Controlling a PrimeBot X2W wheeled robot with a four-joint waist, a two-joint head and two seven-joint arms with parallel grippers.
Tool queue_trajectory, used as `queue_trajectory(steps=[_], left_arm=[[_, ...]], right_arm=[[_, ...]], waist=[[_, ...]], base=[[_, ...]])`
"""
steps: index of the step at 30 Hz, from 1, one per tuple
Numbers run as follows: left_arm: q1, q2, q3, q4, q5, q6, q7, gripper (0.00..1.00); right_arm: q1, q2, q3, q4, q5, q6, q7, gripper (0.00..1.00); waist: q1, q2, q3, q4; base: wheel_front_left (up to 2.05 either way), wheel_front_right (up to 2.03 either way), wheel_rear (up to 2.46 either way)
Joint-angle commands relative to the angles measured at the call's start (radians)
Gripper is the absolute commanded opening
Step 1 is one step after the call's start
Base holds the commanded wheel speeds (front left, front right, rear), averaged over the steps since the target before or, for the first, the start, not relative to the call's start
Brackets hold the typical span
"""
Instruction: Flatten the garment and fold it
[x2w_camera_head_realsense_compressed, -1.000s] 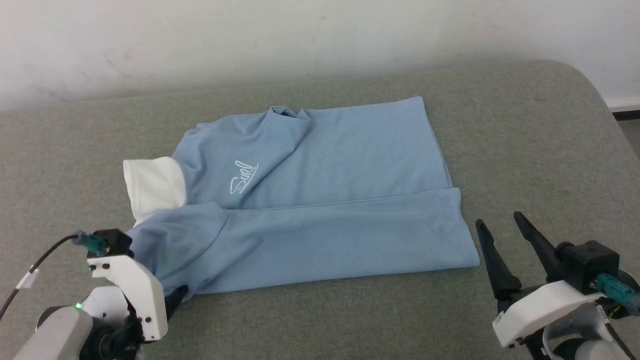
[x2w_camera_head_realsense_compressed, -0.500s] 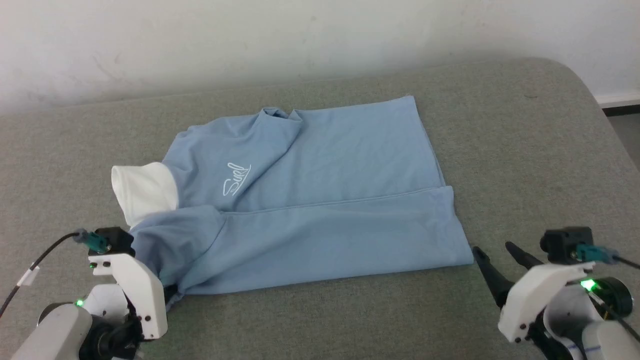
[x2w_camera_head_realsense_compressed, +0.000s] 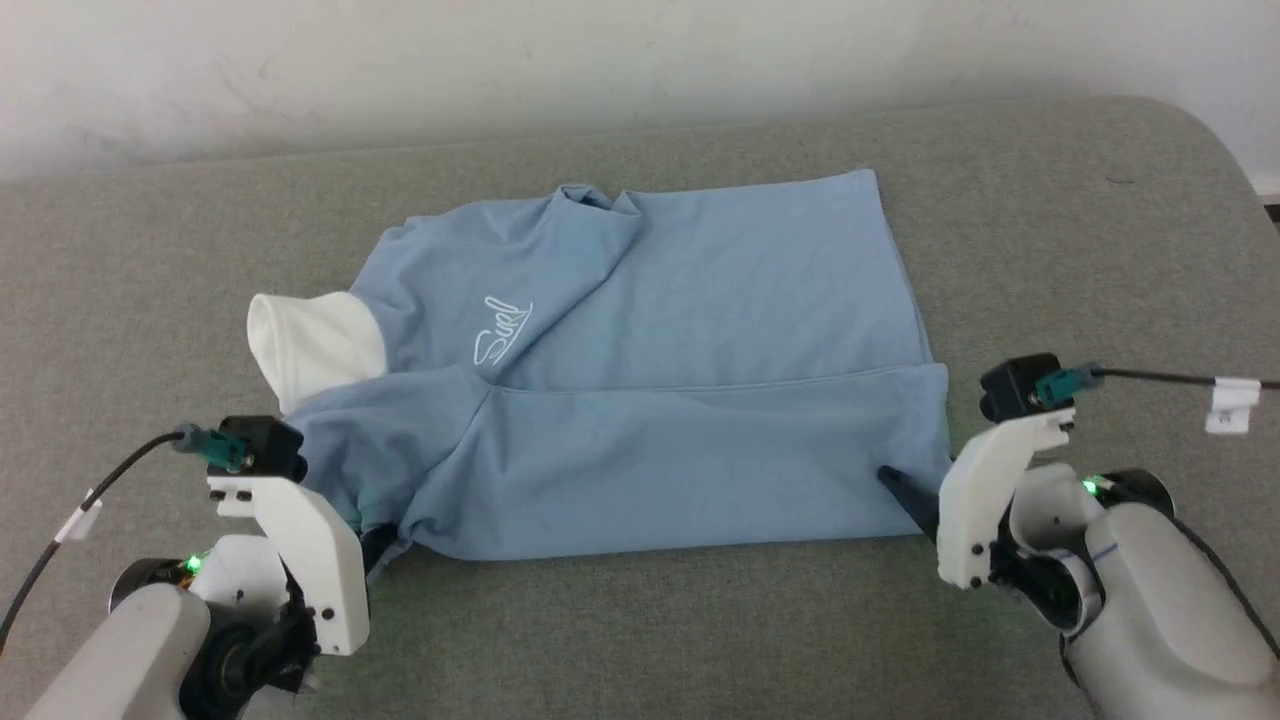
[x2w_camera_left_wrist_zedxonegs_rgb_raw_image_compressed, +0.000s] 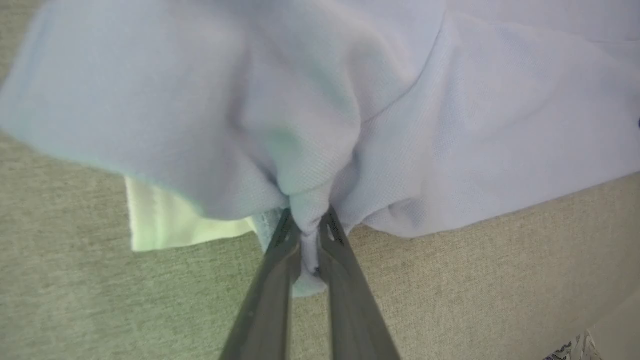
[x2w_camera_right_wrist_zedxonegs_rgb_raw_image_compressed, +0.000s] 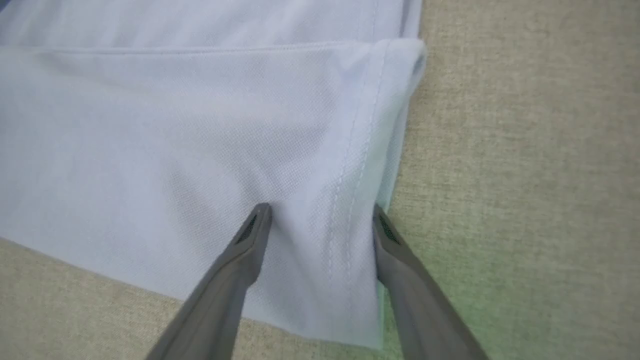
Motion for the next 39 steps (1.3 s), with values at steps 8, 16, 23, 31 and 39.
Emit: queue_trajectory(steps=[8, 16, 23, 31, 39], left_arm=[[-0.007, -0.005, -0.006, -0.009, -0.006, 0.002, 0.004, 0.00], [-0.002, 0.027, 0.006, -0.057, -0.015, -0.011, 0.010, 0.00], [0.084, 0.077, 0.021, -0.157, -0.011, 0.028, 0.014, 0.00], [0.275, 0.122, 0.050, -0.240, -0.043, 0.118, 0.018, 0.00], [0.427, 0.088, 0.055, -0.199, -0.104, 0.140, -0.015, 0.00]], right_arm=[[-0.037, 0.018, 0.075, 0.128, 0.065, -0.001, 0.134, 0.00], [-0.049, -0.047, 0.090, 0.027, 0.071, -0.001, 0.020, 0.00], [0.030, -0.095, 0.096, -0.101, 0.088, -0.001, 0.006, 0.00], [0.232, -0.113, 0.035, -0.262, 0.080, -0.001, 0.053, 0.00], [0.430, -0.060, -0.056, -0.293, 0.040, -0.001, 0.062, 0.00]], waist=[[-0.0001, -0.0001, 0.000, 0.010], [-0.0001, -0.0001, -0.074, 0.012], [-0.0001, -0.0001, -0.162, 0.018], [-0.0001, -0.0001, -0.214, 0.023], [-0.0001, -0.0001, -0.230, 0.035]], base=[[0.00, 0.00, 0.00], [0.00, 0.00, 0.00], [0.00, 0.00, 0.00], [0.00, 0.00, 0.00], [0.00, 0.00, 0.00]])
